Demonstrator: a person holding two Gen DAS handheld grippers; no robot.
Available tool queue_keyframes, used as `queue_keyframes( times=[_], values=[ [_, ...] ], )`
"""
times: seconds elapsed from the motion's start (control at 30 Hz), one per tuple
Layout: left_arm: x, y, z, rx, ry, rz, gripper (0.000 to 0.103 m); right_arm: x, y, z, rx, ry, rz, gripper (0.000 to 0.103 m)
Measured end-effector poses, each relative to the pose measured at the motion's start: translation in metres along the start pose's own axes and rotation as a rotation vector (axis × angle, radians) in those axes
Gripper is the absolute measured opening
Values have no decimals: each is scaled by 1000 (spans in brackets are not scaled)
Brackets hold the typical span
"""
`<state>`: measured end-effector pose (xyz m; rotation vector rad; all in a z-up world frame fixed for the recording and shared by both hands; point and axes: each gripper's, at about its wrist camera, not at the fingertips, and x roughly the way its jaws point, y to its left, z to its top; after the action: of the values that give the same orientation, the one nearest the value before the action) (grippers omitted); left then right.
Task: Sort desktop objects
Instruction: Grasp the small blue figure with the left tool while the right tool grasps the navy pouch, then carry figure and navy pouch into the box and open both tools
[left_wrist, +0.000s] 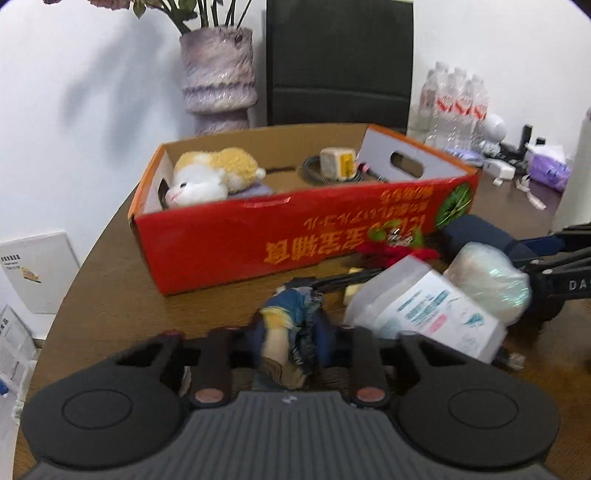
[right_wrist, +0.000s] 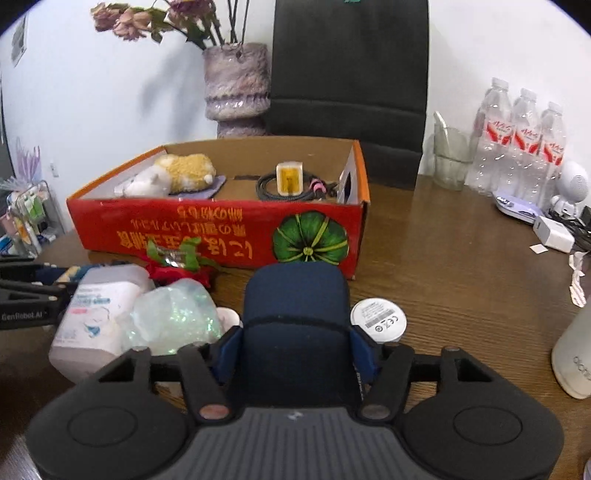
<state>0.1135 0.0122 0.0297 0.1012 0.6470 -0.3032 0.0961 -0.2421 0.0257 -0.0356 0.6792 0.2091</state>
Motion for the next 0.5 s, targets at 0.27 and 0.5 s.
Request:
queue_keyframes(
  times=[0.27,0.5],
  values=[
    [-45,20,28,-160,-139,-108,11,-42,-27,18,167,-125,90,58],
    [-39,26,99,-188,-157,-168,12,-45,-48,60,369,-141,329,58]
  ],
)
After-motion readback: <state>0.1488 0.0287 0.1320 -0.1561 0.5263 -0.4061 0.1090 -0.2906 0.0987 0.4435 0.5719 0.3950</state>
